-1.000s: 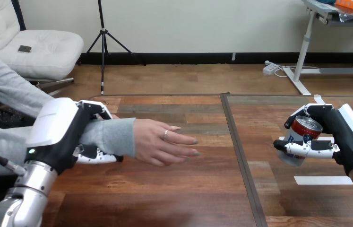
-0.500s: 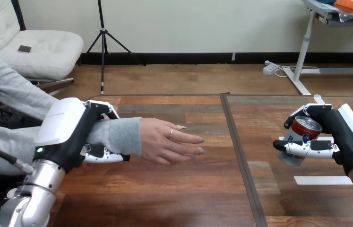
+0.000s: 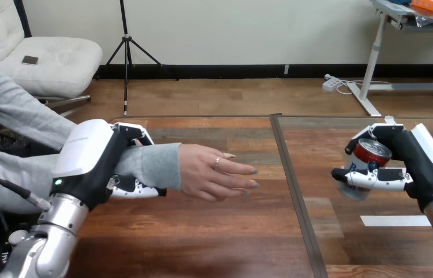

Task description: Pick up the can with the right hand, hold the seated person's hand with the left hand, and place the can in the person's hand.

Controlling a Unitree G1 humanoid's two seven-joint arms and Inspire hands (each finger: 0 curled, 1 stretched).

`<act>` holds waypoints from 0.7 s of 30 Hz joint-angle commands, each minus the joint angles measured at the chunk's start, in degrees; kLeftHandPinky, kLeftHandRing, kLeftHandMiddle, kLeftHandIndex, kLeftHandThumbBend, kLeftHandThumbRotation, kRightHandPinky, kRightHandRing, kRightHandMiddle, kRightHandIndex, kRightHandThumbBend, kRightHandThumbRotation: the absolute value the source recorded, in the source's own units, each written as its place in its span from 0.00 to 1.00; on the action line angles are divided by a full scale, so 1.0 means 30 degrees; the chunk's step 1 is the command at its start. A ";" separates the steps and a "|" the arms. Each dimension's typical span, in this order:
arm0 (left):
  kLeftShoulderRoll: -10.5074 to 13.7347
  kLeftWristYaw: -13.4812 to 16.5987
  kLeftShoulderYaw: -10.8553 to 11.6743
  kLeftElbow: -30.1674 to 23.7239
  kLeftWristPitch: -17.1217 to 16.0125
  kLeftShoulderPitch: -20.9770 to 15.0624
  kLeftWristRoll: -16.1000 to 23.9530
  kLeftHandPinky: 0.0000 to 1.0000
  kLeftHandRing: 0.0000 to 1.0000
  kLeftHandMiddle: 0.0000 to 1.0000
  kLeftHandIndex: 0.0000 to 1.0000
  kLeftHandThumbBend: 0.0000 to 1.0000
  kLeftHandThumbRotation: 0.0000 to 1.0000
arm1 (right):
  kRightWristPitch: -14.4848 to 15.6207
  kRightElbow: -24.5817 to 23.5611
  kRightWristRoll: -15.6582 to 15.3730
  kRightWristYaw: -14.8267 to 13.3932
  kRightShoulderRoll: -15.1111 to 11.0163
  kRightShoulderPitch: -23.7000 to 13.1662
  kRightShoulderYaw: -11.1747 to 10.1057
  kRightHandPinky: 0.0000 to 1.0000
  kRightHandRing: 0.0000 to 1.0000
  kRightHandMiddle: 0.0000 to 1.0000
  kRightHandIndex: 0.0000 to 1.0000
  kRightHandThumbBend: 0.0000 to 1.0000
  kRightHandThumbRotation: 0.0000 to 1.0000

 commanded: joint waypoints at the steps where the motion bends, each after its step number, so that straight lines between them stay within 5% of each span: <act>1: -0.0627 0.0915 0.0039 -0.0368 -0.0922 -0.2476 -0.0314 0.14 0.17 0.26 0.40 0.80 0.00 | -0.0005 -0.1416 0.0367 -0.0038 0.0599 -0.1609 0.0079 0.33 0.36 0.41 0.46 0.64 0.00; 21: -0.0387 0.0393 0.0172 -0.0266 -0.1017 -0.2317 -0.0528 0.17 0.21 0.30 0.41 0.78 0.00 | -0.0244 -0.0693 -0.0170 -0.0176 0.1658 -0.3066 0.0823 0.35 0.37 0.41 0.45 0.65 0.00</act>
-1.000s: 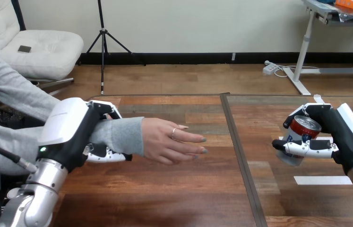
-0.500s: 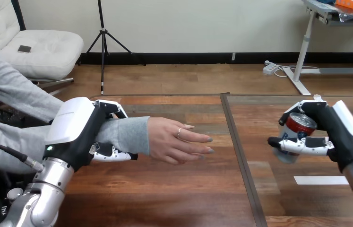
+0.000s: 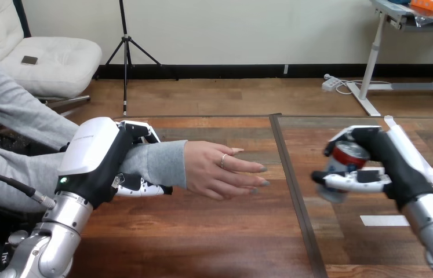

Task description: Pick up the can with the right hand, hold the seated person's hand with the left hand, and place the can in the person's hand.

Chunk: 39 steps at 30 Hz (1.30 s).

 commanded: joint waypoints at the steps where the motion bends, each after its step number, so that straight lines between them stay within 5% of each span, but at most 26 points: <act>1: -0.0284 0.0397 0.0289 -0.0484 -0.0417 -0.2053 -0.0542 0.17 0.21 0.30 0.41 0.78 0.00 | -0.0341 -0.0360 -0.0005 -0.0262 0.0463 -0.2950 0.0193 0.35 0.37 0.41 0.45 0.65 0.00; 21: -0.0188 0.0171 0.0437 -0.0848 -0.0249 -0.1799 -0.0852 0.13 0.17 0.28 0.41 0.78 0.00 | 0.0541 -0.0007 -0.0251 0.0188 0.1723 -0.4311 0.0946 0.36 0.38 0.42 0.46 0.62 0.00; 39: -0.0171 0.0327 0.0428 -0.0782 -0.0227 -0.1777 -0.0682 0.16 0.19 0.29 0.41 0.78 0.00 | 0.0470 0.0151 -0.1100 -0.0472 0.2464 -0.5157 0.1812 0.35 0.36 0.41 0.47 0.63 0.00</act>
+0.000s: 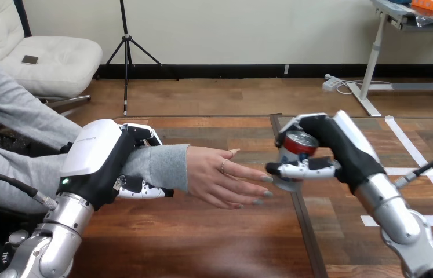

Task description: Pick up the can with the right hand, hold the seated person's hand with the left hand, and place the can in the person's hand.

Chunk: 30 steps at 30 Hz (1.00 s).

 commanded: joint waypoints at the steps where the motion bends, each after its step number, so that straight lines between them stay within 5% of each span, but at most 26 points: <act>1: -0.0215 0.0508 0.0580 -0.0812 -0.0229 -0.1779 -0.0672 0.16 0.19 0.29 0.41 0.78 0.00 | -0.0242 -0.0321 -0.0083 -0.0604 0.0485 -0.2737 0.0093 0.35 0.36 0.41 0.47 0.63 0.00; 30: -0.0306 0.0806 0.0509 -0.0748 -0.0244 -0.1712 -0.0467 0.15 0.18 0.28 0.41 0.78 0.00 | -0.0429 -0.1078 -0.0121 -0.0122 0.1712 -0.3114 0.0691 0.32 0.35 0.40 0.46 0.63 0.00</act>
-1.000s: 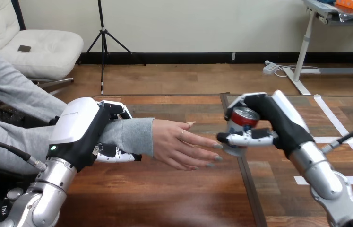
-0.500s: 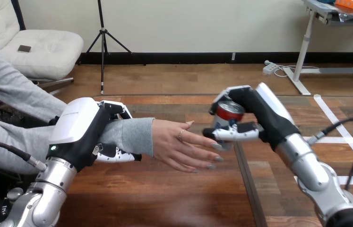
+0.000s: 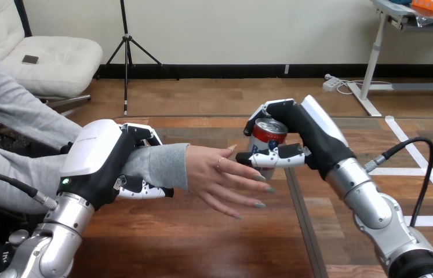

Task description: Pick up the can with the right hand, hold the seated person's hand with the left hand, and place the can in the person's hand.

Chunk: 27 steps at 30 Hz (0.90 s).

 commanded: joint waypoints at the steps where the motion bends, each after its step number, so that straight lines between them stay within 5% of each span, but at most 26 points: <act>1: -0.0299 0.0728 0.0519 -0.0758 -0.0254 -0.1704 -0.0527 0.15 0.18 0.28 0.41 0.78 0.00 | -0.0439 -0.1084 0.0270 -0.0042 0.0319 -0.1782 0.0011 0.32 0.35 0.41 0.46 0.63 0.00; 27: -0.0364 0.0847 0.0417 -0.0669 -0.0320 -0.1733 -0.0444 0.16 0.19 0.29 0.41 0.78 0.00 | -0.0090 -0.3373 0.0591 0.0965 0.1169 -0.1099 0.0361 0.31 0.35 0.42 0.46 0.63 0.00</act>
